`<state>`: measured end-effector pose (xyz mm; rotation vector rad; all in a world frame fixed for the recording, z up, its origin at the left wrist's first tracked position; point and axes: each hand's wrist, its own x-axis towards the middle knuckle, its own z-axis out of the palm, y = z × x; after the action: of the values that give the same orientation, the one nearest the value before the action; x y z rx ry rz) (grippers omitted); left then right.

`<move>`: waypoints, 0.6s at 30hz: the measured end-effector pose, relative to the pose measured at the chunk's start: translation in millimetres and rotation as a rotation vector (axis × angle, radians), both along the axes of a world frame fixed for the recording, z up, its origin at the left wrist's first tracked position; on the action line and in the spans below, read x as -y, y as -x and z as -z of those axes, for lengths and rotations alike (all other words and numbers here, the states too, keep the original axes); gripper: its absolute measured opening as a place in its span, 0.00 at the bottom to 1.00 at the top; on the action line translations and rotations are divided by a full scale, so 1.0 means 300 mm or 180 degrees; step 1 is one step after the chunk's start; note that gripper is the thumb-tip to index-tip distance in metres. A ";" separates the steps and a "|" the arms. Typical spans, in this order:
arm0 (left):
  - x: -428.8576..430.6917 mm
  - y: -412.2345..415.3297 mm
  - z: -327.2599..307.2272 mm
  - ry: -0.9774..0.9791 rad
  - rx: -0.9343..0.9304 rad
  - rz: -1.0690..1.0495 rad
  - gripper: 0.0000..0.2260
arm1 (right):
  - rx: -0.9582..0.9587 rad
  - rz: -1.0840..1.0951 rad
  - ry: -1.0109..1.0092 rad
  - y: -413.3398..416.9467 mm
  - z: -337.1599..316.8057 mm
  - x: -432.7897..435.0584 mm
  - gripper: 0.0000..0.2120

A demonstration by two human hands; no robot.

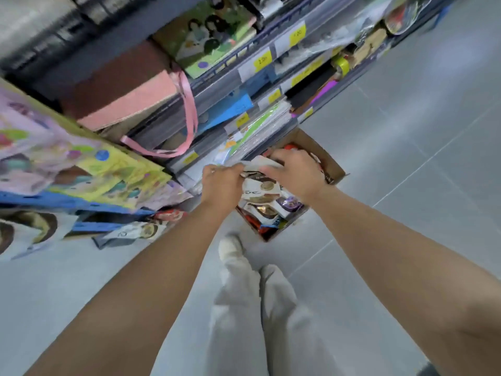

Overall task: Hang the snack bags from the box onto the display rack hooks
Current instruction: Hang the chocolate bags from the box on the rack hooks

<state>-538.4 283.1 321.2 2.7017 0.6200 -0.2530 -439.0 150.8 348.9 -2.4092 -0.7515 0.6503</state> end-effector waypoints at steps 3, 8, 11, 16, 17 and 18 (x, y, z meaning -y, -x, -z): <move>-0.001 0.148 -0.157 0.0032 0.0181 -0.0380 0.08 | -0.0430 0.0129 -0.0338 0.107 -0.143 -0.021 0.21; -0.089 0.404 -0.387 0.0233 0.0424 -0.1085 0.11 | -0.1068 -0.0067 -0.0502 0.253 -0.314 -0.078 0.30; -0.167 0.590 -0.451 0.0549 0.0421 -0.1319 0.12 | -0.1006 -0.0587 -0.0144 0.372 -0.366 -0.127 0.18; -0.294 0.880 -0.473 0.0704 0.0250 -0.1550 0.11 | -0.0960 -0.0536 -0.0301 0.617 -0.387 -0.265 0.13; -0.321 0.936 -0.471 0.0646 0.0288 -0.1670 0.10 | -0.0851 -0.0470 -0.0363 0.662 -0.379 -0.299 0.15; -0.350 0.999 -0.463 0.0575 0.0322 -0.1811 0.09 | -0.0761 -0.0422 -0.0415 0.707 -0.360 -0.336 0.18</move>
<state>-838.0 388.1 460.2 2.2369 1.2266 -0.0198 -651.2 251.7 457.0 -2.1303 -0.8289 0.8957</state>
